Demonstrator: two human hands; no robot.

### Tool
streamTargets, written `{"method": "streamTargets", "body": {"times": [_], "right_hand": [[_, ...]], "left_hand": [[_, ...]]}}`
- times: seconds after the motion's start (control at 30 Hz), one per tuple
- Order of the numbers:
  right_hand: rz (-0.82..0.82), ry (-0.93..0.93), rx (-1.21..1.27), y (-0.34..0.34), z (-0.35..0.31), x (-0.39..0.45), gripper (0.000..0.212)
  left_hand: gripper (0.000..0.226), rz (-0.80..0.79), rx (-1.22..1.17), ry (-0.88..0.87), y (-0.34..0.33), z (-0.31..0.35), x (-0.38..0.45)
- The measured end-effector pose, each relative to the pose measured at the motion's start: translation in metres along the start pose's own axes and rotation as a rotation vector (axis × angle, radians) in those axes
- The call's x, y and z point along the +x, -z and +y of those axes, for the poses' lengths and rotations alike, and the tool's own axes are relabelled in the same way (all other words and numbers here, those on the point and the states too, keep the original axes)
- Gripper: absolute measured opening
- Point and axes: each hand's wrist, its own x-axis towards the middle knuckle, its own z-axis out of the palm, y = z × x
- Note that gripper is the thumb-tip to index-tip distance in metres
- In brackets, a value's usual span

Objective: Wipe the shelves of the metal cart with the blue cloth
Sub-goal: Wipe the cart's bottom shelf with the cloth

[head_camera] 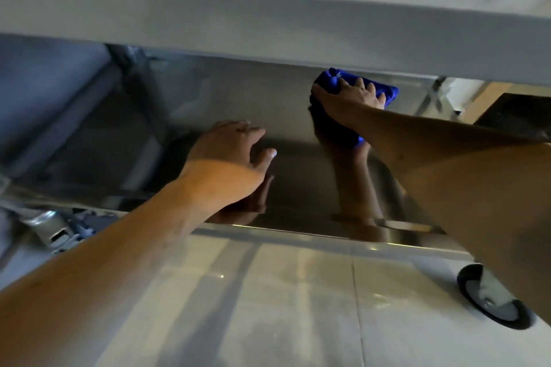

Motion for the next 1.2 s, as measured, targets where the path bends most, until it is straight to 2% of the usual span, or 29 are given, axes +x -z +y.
{"method": "streamTargets", "body": {"times": [0.2,0.37,0.43,0.5,0.63,0.73,0.87,1.07,1.13,1.2], "right_hand": [[0.02,0.142,0.027,-0.038,-0.131,-0.017,0.092],[-0.041,0.219,0.091,-0.068,-0.257,-0.05,0.086],[-0.066,0.319,0.059,-0.077,-0.286,-0.073,0.075],[-0.089,0.425,0.026,-0.075,-0.289,-0.091,0.064],[-0.144,0.58,0.031,-0.053,-0.243,-0.109,0.061],[-0.104,0.552,0.059,-0.042,-0.189,-0.109,0.06],[-0.015,0.338,0.044,-0.021,-0.087,-0.096,0.063],[0.092,-0.135,0.039,0.025,0.096,-0.117,0.069],[0.085,-0.25,0.029,0.032,0.125,-0.136,0.073],[0.077,-0.288,0.022,0.032,0.131,-0.147,0.075]], "left_hand": [[0.057,0.063,-0.024,0.109,0.042,-0.088,-0.023],[0.029,0.288,-0.105,0.146,0.065,-0.134,-0.055],[0.037,0.366,-0.223,0.187,0.072,-0.142,-0.061],[0.046,0.404,-0.233,0.211,0.076,-0.142,-0.059],[0.049,0.388,-0.247,0.213,0.069,-0.113,-0.036],[0.05,0.351,-0.282,0.183,0.053,-0.075,-0.014],[0.049,0.279,-0.371,0.088,0.031,-0.019,0.001],[0.052,0.131,-0.386,-0.051,0.008,0.025,-0.01],[0.053,0.108,-0.375,-0.078,0.002,0.029,-0.012],[0.054,0.061,-0.356,-0.072,-0.001,0.034,-0.011]]}}
